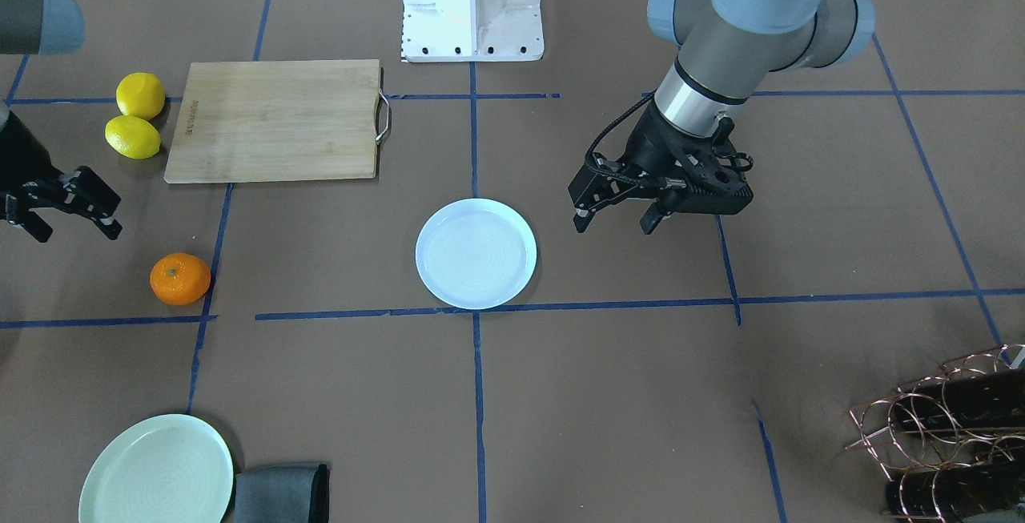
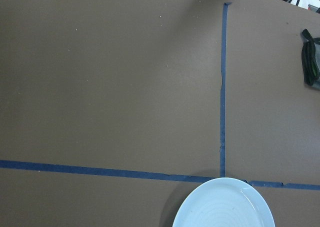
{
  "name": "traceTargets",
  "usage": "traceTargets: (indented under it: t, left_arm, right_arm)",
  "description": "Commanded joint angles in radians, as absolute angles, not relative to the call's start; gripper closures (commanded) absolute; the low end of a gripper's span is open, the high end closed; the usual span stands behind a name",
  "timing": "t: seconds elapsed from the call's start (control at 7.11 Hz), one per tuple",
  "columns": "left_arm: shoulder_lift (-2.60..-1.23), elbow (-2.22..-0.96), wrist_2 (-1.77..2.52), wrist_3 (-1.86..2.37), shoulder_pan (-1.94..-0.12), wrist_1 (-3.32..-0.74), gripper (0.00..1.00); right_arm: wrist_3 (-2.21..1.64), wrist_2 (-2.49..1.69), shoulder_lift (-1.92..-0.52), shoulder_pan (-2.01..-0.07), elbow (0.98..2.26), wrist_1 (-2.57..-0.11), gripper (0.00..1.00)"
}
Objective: Pick orange to plate
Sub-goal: 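Release the plate and lift the left gripper while the right arm reaches out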
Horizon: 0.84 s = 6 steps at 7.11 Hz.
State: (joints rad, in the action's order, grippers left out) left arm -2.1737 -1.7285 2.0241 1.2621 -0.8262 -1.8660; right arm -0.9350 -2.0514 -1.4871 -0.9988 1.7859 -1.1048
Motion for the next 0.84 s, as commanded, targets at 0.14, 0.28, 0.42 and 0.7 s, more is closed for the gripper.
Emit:
traceTargets:
  t: [0.14, 0.28, 0.42, 0.7]
  left_arm:
    - [-2.171, -1.752, 2.023, 1.261, -0.828, -1.865, 0.00]
    - [-2.171, -1.756, 2.023, 1.261, -0.830, -1.864, 0.00]
    - [-2.171, -1.758, 2.023, 1.261, -0.833, -1.864, 0.00]
    - [-2.155, -1.766, 2.023, 1.261, -0.845, -1.865, 0.00]
  right_arm:
    - [-0.951, -2.025, -1.376, -0.959, 1.648, -1.098, 0.00]
    - [-0.951, -2.023, -1.349, -0.930, 1.635, -1.100, 0.00]
    - [-0.951, -1.988, -1.301, -0.905, 1.585, -1.101, 0.00]
    - [-0.951, -1.979, -1.301, -0.885, 1.554, -1.098, 0.00]
